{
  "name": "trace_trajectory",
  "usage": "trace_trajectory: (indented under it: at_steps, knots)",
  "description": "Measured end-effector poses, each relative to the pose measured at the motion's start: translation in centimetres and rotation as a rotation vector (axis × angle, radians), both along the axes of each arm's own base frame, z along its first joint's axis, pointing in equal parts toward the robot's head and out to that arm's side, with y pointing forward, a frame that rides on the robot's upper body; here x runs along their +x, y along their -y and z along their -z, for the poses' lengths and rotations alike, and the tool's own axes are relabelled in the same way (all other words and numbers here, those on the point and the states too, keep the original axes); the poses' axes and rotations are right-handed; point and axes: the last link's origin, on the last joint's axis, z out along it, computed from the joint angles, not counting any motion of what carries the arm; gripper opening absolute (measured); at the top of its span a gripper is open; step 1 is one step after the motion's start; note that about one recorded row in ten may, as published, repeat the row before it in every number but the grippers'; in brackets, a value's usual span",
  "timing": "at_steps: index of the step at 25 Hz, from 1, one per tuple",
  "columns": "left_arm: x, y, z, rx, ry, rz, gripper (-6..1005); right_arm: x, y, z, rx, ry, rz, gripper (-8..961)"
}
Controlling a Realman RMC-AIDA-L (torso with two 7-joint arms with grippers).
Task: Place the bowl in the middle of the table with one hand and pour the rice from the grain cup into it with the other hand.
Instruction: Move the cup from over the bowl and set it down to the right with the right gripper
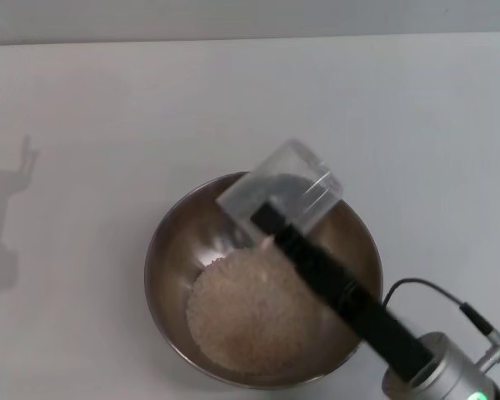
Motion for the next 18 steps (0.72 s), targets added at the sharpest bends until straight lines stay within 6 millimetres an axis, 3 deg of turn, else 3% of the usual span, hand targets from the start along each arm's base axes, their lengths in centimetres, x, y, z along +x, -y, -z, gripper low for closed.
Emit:
trace_trajectory:
  at_steps: [1,2,6,12,13,15,16,18]
  knots:
    - [0.0,0.0,0.0,0.0,0.0,-0.001,826,-0.4,0.0,-0.5,-0.082,-0.128,0.029,14]
    - [0.0,0.0,0.0,0.0,0.0,-0.001,826,-0.4,0.0,-0.5,-0.082,-0.128,0.029,14]
    - [0.0,0.1,0.1,-0.001,0.001,-0.002,826,-0.3,0.0,-1.6,-0.263,-0.391,0.1,13]
    - [0.0,0.1,0.1,-0.001,0.001,-0.001,826,0.3,-0.3,-2.9,-0.374,-0.629,0.166,13]
    - [0.0,0.0,0.1,-0.002,0.001,-0.001,826,0.7,-0.5,-3.9,-0.446,-0.779,0.177,13]
    - [0.0,0.0,0.1,-0.003,0.001,-0.001,826,1.0,-0.7,-4.5,-0.498,-0.883,0.179,13]
    - [0.0,0.0,0.1,-0.004,0.001,-0.001,826,1.9,-1.0,-5.8,-0.601,-1.083,0.174,13]
    - [0.0,0.0,0.1,-0.004,0.001,-0.001,826,2.5,-1.2,-6.4,-0.651,-1.164,0.171,11]
